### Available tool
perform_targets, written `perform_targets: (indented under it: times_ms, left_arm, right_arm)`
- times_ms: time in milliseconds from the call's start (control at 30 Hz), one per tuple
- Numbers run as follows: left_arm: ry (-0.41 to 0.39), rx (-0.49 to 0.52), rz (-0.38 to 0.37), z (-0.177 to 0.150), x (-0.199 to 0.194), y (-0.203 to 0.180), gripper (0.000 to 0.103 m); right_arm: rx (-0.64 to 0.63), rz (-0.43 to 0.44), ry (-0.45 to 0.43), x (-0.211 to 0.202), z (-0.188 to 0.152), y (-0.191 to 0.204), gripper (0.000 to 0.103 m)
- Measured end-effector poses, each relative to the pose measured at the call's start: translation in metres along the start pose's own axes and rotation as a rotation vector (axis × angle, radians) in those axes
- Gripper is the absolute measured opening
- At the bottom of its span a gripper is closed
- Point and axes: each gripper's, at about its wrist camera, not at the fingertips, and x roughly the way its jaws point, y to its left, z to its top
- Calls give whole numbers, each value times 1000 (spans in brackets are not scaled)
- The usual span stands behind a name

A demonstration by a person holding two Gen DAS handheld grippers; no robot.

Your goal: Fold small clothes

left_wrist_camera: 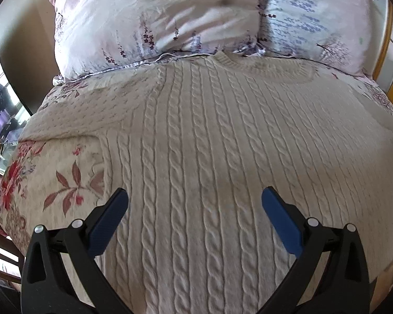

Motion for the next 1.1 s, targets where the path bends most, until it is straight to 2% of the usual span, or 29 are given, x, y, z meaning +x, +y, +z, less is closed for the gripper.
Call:
perform_targets:
  times_ms: [267, 400, 467, 500, 533, 567, 700, 800, 933, 1033, 1100]
  left_arm:
    - [-11, -12, 8, 9, 9, 0, 101]
    - [-16, -3, 10, 12, 12, -3, 101]
    - [-15, 1, 5, 13, 14, -3, 101]
    - [-13, 5, -2, 14, 14, -3, 101]
    - [-17, 9, -9, 14, 14, -3, 101]
    - [-33, 16, -19, 15, 11, -1, 101]
    - [-120, 34, -76, 23, -3, 8, 101]
    - [-181, 52, -156, 33, -13, 16, 101]
    - [-188, 86, -187, 54, -15, 17, 101]
    - [-203, 96, -197, 66, -16, 19, 101]
    - [-194, 64, -257, 75, -11, 23, 101]
  right_arm:
    - [168, -37, -5, 21, 13, -25, 57]
    - [144, -23, -16, 25, 14, -23, 56]
    - [163, 43, 19, 32, 15, -23, 36]
    - [184, 78, 48, 38, 14, -25, 34]
    - [188, 80, 38, 38, 15, -25, 31]
    - [180, 71, 33, 39, 15, -24, 26]
    - [185, 91, 37, 45, 15, -24, 16]
    - [175, 95, 30, 46, 15, -24, 14]
    - [134, 83, -3, 42, 15, -19, 9]
    - [37, 66, -68, 30, 15, 3, 9]
    - [-47, 72, -115, 16, 13, 25, 9]
